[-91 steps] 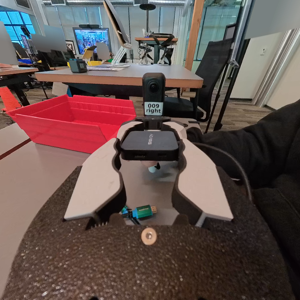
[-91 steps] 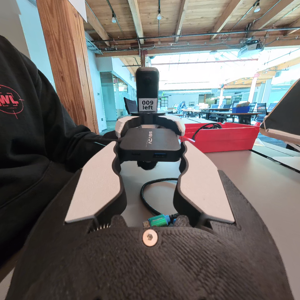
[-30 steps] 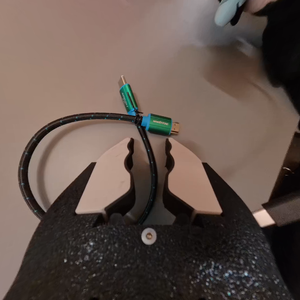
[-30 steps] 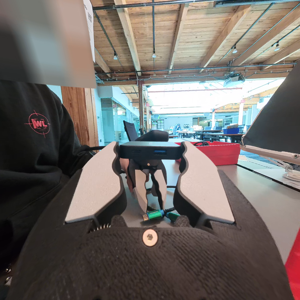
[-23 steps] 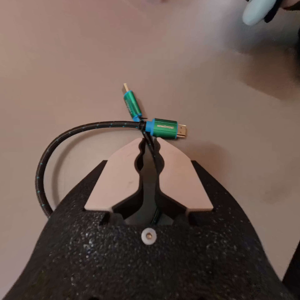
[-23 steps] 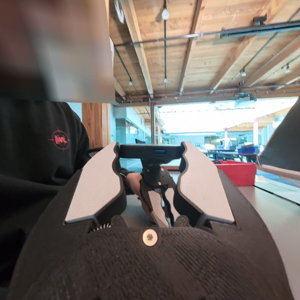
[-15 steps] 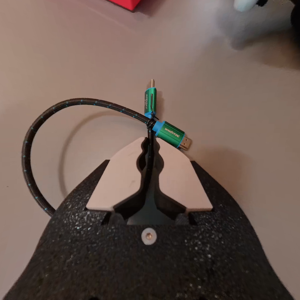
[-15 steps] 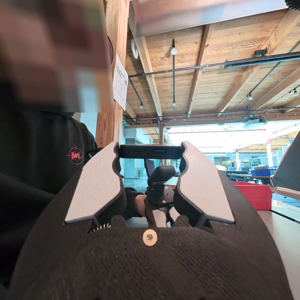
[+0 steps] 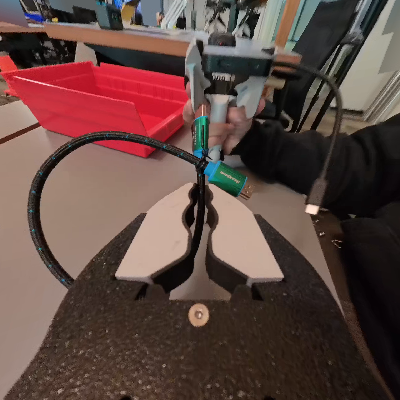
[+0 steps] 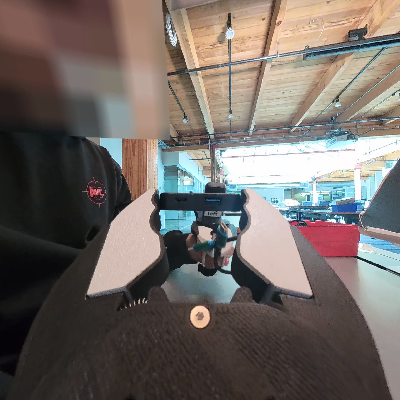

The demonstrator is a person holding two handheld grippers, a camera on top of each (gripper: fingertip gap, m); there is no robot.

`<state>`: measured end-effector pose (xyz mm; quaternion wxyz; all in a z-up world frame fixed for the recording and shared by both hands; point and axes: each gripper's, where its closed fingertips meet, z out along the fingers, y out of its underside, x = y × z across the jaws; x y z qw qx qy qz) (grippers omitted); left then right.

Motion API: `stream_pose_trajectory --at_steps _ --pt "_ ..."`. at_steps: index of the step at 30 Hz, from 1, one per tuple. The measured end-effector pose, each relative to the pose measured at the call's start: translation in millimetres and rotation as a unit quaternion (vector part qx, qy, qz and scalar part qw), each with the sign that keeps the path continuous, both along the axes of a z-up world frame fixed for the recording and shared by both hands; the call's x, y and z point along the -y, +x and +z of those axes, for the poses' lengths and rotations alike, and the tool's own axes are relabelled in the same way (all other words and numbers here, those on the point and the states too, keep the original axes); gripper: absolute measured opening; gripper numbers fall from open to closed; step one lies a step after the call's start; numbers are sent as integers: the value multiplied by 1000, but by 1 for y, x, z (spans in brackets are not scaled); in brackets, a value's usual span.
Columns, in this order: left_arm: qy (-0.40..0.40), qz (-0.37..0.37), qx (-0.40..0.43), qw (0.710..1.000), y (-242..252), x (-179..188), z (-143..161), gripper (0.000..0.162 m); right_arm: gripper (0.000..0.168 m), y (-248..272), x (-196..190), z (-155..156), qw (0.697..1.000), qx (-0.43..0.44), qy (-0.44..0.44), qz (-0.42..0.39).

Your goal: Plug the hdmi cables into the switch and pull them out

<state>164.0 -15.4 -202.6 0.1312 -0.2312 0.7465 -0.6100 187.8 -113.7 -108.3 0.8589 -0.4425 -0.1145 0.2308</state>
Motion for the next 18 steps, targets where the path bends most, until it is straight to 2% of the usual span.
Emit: stream_pose_trajectory --at_steps 4,6,9,13,15,18 --pt "-33 -14 17 999 -5 -2 11 6 72 -1 -3 -2 1000 2 -8 1" --pt "-20 8 51 998 -2 -4 17 6 72 0 -6 -3 1000 3 -15 -8" --pt "87 86 142 982 7 -12 23 6 72 6 -9 -4 999 -2 -20 -26" --pt "292 157 240 912 14 -20 30 6 72 13 -11 0 998 -17 -6 -53" --pt "342 175 262 885 16 -19 35 6 72 12 -13 3 999 -24 5 -48" --pt "358 193 271 872 17 -14 40 6 72 10 -21 3 999 -32 5 -41"
